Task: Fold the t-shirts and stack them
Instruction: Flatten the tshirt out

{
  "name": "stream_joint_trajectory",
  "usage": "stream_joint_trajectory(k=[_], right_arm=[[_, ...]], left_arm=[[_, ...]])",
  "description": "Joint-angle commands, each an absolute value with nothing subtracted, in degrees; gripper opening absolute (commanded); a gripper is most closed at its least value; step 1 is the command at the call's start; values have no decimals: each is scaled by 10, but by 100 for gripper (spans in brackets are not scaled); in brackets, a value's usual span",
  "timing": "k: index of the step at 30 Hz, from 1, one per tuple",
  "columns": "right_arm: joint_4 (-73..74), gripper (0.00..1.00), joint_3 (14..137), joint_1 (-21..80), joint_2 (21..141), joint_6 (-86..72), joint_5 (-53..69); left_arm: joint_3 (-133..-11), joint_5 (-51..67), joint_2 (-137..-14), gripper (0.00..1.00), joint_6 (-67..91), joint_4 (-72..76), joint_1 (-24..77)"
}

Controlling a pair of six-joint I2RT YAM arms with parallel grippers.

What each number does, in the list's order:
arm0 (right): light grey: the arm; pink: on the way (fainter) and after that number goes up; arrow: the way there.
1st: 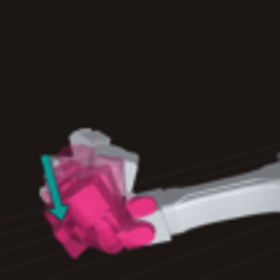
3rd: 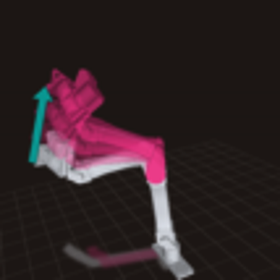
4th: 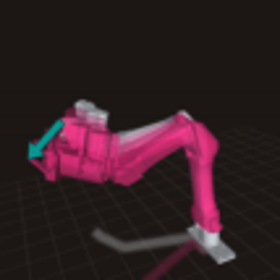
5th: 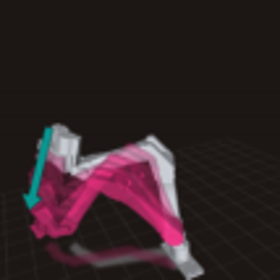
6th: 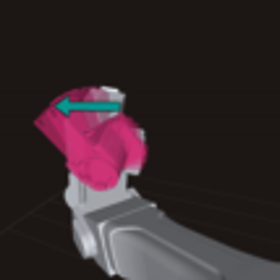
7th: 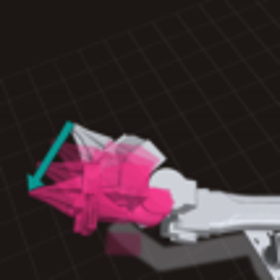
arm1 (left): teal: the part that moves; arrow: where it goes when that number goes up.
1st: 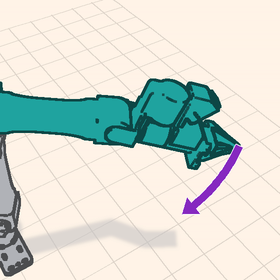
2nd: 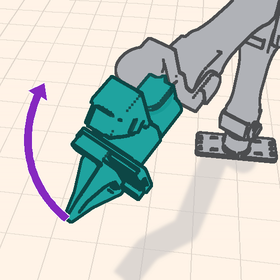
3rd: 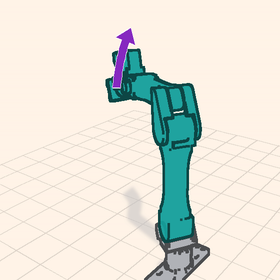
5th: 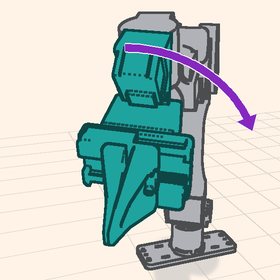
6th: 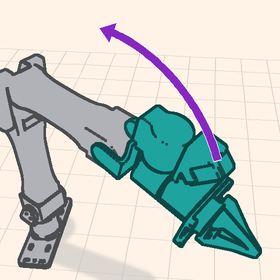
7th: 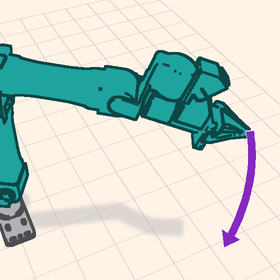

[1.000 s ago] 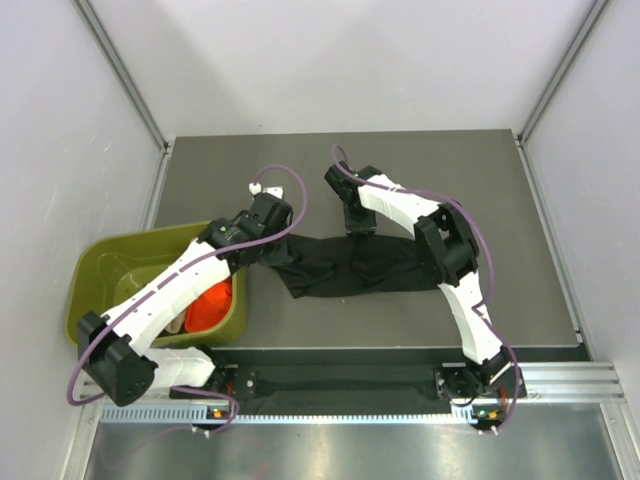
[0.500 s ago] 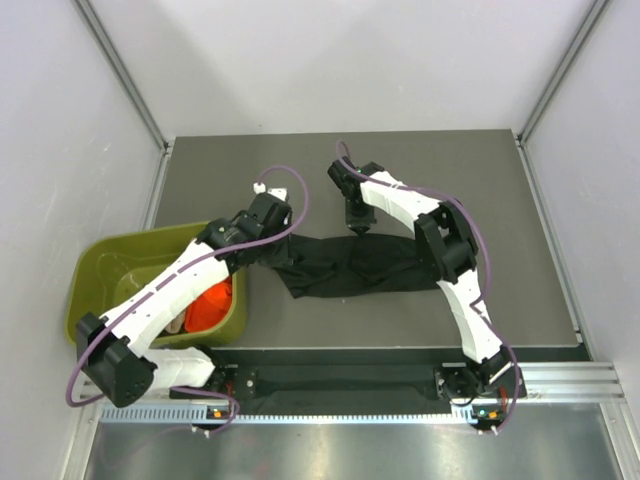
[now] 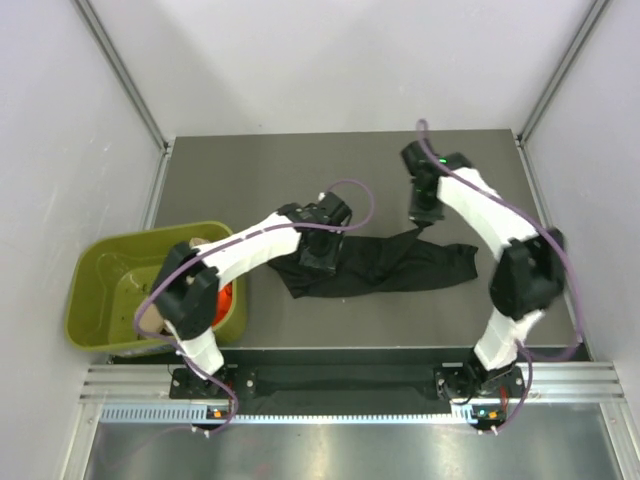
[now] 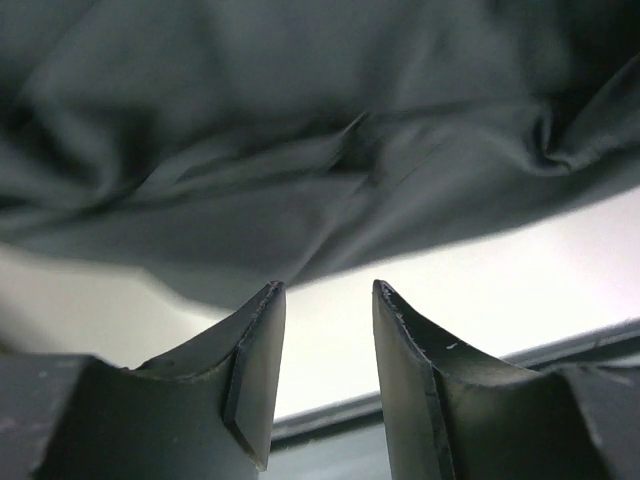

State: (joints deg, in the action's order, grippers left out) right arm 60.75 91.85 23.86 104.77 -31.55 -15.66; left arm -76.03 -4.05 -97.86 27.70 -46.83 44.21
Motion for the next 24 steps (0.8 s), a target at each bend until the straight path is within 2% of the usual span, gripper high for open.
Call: stream_joint_trajectory(k=[1,8,15,19,22,23,24], right_arm=[[640,0,846,223,925,-307,-156],[643,0,691,181,774,-345,-110],[646,0,634,154,701,-341,-102],[649,0,629,145,690,-337,-97],[661,0,634,143,685,-333,-96],[664,0,635,142,683,-333,-96],[667,0,635,141,679,-330,-97]], left_arm=[[-825,-68,-1040,46,280,-475,464],[-860,-93,-1104,46,303,-510,481],[-863,-139,-1126,46,301,-504,482],[-873,-147,-1144,43,298,-504,482],[-879,-148,-1153,32,297,-497,481],[-882,-149,-1155,17,298,-497,482],[-883,-155,-1153,11,297,-497,481]])
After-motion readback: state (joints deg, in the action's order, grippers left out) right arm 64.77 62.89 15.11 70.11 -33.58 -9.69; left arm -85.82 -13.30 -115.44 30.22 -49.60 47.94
